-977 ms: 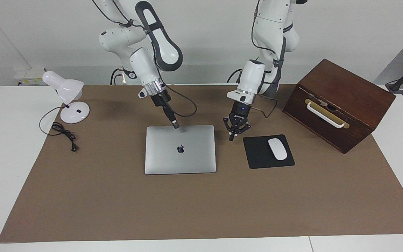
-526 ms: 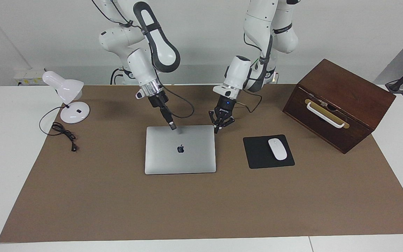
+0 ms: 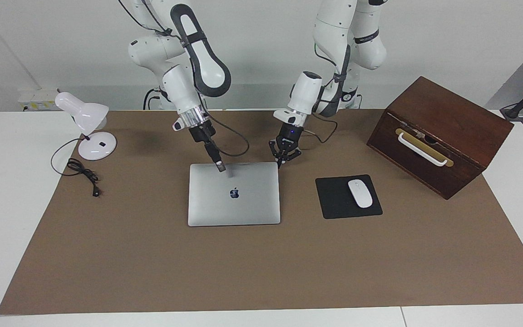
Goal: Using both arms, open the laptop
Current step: 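Move the left gripper past the mouse pad toward the laptop's front corner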
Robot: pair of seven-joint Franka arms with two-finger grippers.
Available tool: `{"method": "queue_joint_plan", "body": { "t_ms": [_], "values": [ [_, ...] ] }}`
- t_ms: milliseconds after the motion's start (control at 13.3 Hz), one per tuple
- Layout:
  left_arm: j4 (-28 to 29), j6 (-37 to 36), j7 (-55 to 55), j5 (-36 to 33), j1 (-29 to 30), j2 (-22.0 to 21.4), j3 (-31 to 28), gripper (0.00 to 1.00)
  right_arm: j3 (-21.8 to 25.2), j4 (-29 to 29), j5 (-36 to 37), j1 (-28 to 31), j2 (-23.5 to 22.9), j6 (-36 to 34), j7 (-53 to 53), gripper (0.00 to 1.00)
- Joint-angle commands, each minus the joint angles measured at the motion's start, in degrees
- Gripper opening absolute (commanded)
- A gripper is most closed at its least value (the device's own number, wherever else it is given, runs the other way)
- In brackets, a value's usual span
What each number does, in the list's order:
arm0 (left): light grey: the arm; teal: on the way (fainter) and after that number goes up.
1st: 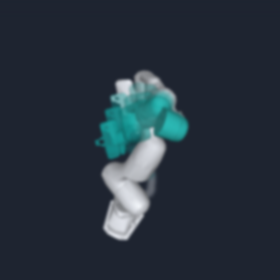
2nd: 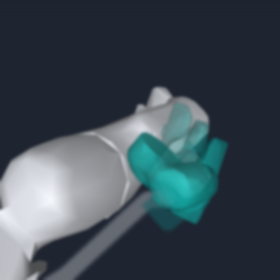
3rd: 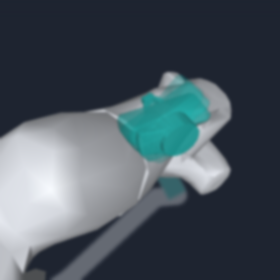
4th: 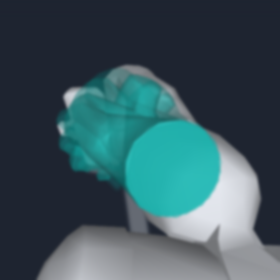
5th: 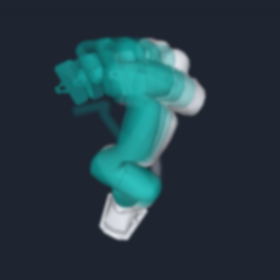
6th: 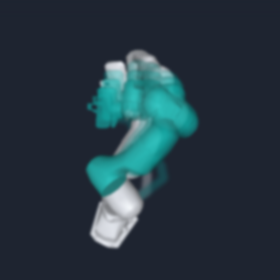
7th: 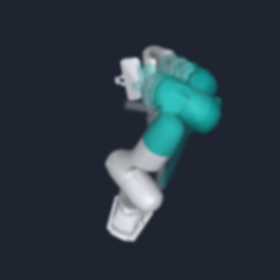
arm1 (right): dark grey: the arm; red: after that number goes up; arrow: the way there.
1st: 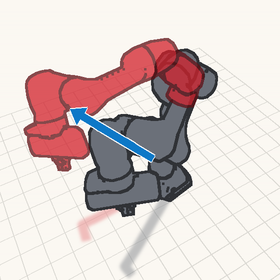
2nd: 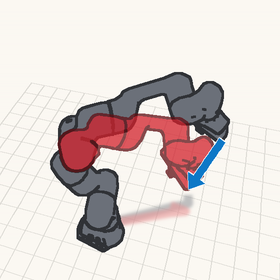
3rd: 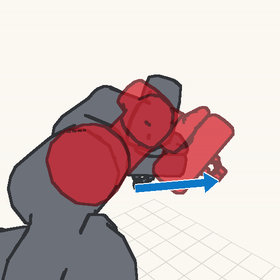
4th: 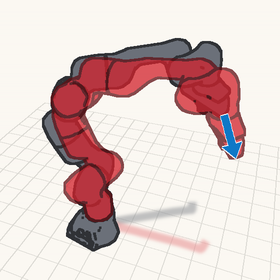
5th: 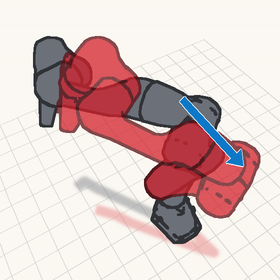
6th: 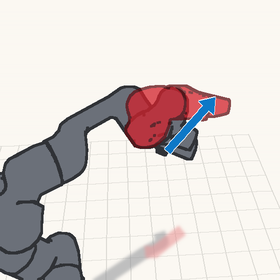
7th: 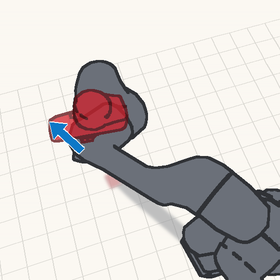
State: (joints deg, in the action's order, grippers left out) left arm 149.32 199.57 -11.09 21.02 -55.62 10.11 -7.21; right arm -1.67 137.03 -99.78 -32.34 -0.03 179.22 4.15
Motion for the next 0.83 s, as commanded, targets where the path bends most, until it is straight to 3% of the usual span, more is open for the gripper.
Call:
{"method": "queue_joint_plan", "body": {
  "t_ms": [0,752],
  "values": [
    [0.3,1.2,0.3,1.5,-1.6,-0.5,-1.0,0.0,-0.2,-1.7,-1.7,1.3,-0.9,-0.4,-2.9,1.0],
    [-5.6,1.1,0.7,1.5,-0.8,1.9,-1.2,0.0,-0.2,-6.6,-1.1,3.7,-3.4,-0.7,-5.6,1.0]
  ]
}}
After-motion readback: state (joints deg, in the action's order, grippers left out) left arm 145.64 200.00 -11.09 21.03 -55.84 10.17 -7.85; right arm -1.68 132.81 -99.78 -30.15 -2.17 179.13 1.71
